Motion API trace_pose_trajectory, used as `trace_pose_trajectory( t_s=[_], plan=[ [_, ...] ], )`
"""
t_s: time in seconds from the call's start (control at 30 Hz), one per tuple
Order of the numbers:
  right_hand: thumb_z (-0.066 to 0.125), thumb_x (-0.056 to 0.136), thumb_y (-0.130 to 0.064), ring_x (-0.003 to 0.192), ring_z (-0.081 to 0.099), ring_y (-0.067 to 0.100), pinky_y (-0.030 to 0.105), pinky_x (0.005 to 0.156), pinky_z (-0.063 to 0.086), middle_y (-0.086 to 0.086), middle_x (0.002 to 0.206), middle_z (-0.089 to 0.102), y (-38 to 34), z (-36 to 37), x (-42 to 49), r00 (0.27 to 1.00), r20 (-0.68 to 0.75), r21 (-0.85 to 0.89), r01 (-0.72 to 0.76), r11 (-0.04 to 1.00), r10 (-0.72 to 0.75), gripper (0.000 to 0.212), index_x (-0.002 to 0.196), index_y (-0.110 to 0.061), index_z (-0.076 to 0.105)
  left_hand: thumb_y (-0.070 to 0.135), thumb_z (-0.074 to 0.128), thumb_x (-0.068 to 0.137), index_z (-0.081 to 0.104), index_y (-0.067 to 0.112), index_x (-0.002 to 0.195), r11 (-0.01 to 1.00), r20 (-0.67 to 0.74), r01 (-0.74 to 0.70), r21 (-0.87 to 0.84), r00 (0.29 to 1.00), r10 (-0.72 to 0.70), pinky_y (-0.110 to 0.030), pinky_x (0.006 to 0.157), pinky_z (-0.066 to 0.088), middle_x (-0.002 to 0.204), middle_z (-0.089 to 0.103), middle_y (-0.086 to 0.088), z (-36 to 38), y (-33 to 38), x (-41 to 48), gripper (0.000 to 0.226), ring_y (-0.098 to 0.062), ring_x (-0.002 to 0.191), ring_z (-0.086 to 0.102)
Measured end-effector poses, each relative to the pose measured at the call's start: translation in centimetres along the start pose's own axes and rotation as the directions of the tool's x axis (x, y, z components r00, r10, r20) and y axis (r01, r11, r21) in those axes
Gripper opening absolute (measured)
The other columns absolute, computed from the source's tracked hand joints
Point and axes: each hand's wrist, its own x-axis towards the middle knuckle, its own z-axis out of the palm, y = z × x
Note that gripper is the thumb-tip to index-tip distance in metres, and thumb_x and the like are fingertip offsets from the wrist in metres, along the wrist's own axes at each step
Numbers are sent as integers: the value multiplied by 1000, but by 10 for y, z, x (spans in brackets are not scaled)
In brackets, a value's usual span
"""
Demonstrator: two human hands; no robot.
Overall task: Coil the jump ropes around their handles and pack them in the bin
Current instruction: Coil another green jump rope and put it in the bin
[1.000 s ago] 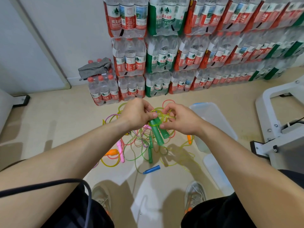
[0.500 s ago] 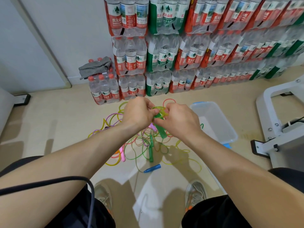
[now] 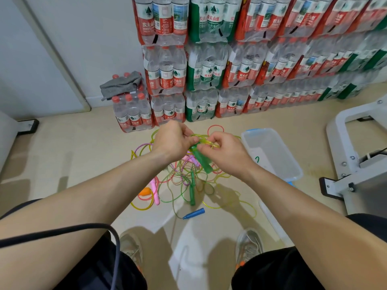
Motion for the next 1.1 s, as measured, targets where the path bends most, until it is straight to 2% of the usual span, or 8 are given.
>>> trace_pose_trajectory(
  t_s=[0.17, 0.27, 0.43, 0.57, 0.8, 0.93, 1.0, 1.1],
  plan=[
    [75, 87, -18, 40, 39, 10, 24, 44, 30, 3, 57, 46, 5, -11, 7, 998, 32, 176, 51, 983, -57, 18, 83, -16, 58, 32, 80, 84, 75, 17, 88, 997, 58, -74, 29, 996, 72, -24, 64, 46, 71, 64, 11, 0, 3, -4, 17, -9, 70, 62],
    [73, 91, -14, 38, 28, 5, 23, 44, 24, -12, 43, 37, 8, -26, 11, 988, 137, 172, 44, 984, -68, 8, 86, -11, 67, 32, 80, 84, 73, 20, 87, 994, 108, -107, 15, 989, 105, -12, 54, 37, 71, 64, 12, -3, 5, -5, 15, -1, 64, 58],
    [59, 101, -10, 48, 49, -4, 11, 54, 33, -23, 52, 51, 12, -44, 14, 954, 297, 127, 12, 992, -49, 16, 105, -9, 74, 23, 79, 85, 74, 13, 87, 989, 243, -135, -62, 959, 146, -9, 50, 43, 68, 69, 4, -11, 7, -8, 11, 0, 53, 62],
    [51, 103, -4, 44, 51, -9, 6, 48, 37, -27, 43, 48, 7, -54, 14, 919, 390, 120, 10, 993, -56, 22, 116, -3, 68, 12, 76, 87, 72, 7, 89, 976, 328, -79, -202, 934, 144, -16, 52, 51, 65, 68, 1, -19, 9, -8, 7, -3, 51, 63],
    [58, 101, -25, 60, 51, -2, 19, 58, 34, -21, 65, 57, 13, -41, 16, 953, 252, -90, 198, 976, -170, 18, 92, -38, 67, 8, 73, 89, 73, -1, 98, 957, 374, 37, -287, 924, 76, -17, 58, 55, 75, 69, -11, -18, 10, -9, 13, -7, 55, 65],
    [50, 103, -23, 75, 53, 7, 33, 68, 43, -5, 86, 59, 9, -35, 13, 951, 272, -225, 212, 951, -148, 17, 94, -36, 56, 3, 68, 92, 69, -2, 95, 946, 419, 52, -320, 903, 92, -16, 56, 55, 59, 64, 2, -13, 12, -12, 6, -5, 51, 63],
    [52, 102, -17, 71, 50, 5, 30, 68, 39, -7, 81, 58, 6, -38, 14, 953, 275, -123, 164, 979, -125, 18, 91, -28, 59, -1, 65, 93, 67, -2, 93, 939, 452, 55, -340, 885, 112, -18, 57, 57, 54, 63, 6, -12, 14, -13, 3, -4, 51, 63],
    [52, 102, -8, 66, 43, 11, 30, 68, 37, 1, 75, 51, 3, -48, 16, 960, 263, 118, 68, 991, -97, 28, 83, -26, 62, -4, 63, 93, 64, 4, 87, 917, 466, 57, -395, 872, 147, -20, 61, 59, 66, 63, -6, -13, 20, -14, 10, -7, 55, 65]
  ],
)
